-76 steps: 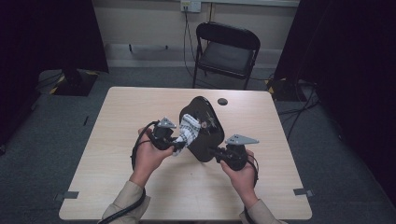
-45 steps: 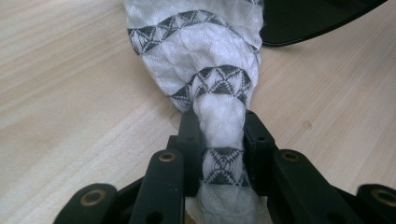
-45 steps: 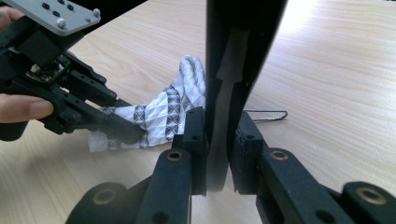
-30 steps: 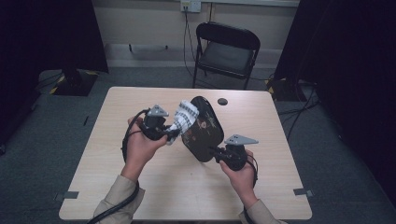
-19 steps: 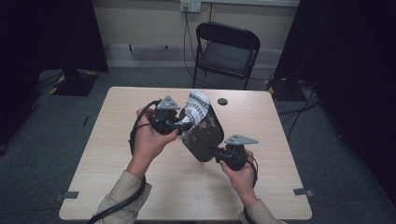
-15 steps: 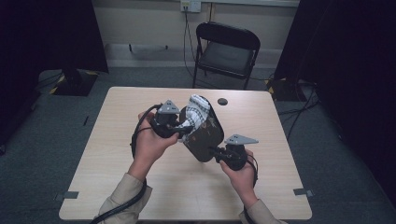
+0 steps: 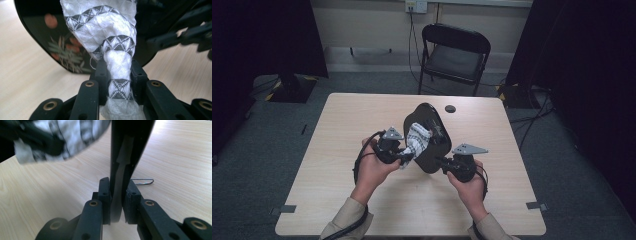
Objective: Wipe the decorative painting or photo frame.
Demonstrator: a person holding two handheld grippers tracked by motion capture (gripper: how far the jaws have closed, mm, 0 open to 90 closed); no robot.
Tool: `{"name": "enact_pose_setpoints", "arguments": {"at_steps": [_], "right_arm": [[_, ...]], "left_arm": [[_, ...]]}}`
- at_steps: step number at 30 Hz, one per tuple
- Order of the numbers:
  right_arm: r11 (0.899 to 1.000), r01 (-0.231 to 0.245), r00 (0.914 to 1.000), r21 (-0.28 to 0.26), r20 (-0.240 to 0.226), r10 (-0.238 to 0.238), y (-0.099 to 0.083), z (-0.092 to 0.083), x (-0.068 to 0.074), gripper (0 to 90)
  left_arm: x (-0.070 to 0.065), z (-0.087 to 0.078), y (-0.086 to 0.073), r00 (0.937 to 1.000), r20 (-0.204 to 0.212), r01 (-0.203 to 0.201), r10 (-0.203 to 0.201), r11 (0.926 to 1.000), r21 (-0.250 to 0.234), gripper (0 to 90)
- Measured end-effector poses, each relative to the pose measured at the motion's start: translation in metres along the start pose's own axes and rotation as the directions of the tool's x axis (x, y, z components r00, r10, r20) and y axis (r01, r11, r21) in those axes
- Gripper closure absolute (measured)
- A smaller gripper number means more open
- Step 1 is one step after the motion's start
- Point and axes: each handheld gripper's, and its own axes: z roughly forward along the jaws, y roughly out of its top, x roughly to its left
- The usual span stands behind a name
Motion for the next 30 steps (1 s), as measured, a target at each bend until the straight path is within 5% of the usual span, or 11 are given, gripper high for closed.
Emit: {"name": "enact_pose_setpoints", "arguments": {"at_steps": [17, 21, 25, 30], "right_arm": [[1.0, -0.002, 1.0, -0.002, 0.001, 0.002, 0.003, 0.004, 0.0, 79.0], [1.0, -0.001, 1.0, -0.003, 0.0, 0.001, 0.003, 0.005, 0.0, 79.1], [1.0, -0.001, 1.0, -0.005, 0.0, 0.001, 0.003, 0.006, 0.0, 79.0], [1.0, -0.002, 1.0, -0.006, 0.0, 0.002, 0.003, 0.006, 0.0, 79.0]], "left_arm": [[0.01, 0.04, -0.057, 0.9974, -0.021, 0.071, -0.069, 0.9854, 0.154, 73.4], [0.011, 0.045, -0.067, 0.995, -0.013, 0.1, -0.099, 0.9833, 0.152, 73.5], [0.01, 0.037, -0.062, 0.9959, -0.028, 0.089, -0.086, 0.9834, 0.158, 73.5], [0.012, 0.006, -0.034, 0.9972, -0.04, 0.066, -0.063, 0.9962, 0.058, 73.5]]}}
